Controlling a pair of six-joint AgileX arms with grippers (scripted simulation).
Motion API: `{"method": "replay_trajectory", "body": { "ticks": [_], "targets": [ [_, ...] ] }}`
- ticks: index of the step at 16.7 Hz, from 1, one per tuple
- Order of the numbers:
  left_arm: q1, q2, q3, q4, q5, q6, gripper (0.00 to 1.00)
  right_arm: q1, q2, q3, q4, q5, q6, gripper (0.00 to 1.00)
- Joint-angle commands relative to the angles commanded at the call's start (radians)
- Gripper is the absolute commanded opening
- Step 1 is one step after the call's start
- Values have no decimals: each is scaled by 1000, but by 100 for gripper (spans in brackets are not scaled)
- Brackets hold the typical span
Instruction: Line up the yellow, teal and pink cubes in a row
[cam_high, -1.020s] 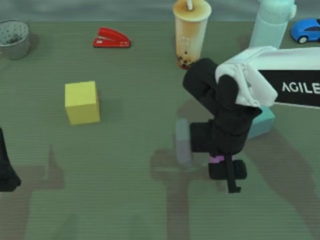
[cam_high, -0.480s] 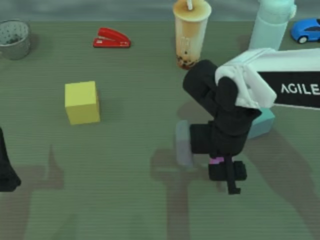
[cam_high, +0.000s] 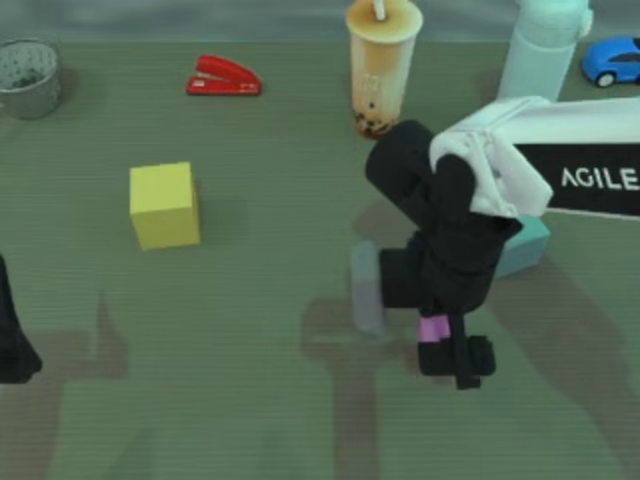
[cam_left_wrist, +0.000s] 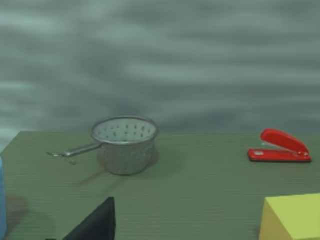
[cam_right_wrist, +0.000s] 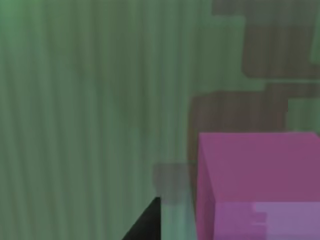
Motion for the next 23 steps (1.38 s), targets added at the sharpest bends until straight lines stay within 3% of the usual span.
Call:
{"method": "replay_trajectory", "body": {
  "ticks": [10, 17, 23],
  "targets": [
    [0, 0, 0, 0, 0, 0, 100, -1, -1, 3, -4, 0, 0, 100],
    [0, 0, 0, 0, 0, 0, 100, 7, -70, 148, -227, -1, -5, 100],
    [0, 0, 0, 0, 0, 0, 100, 3, -80, 168, -251, -1, -1, 100]
  ]
}}
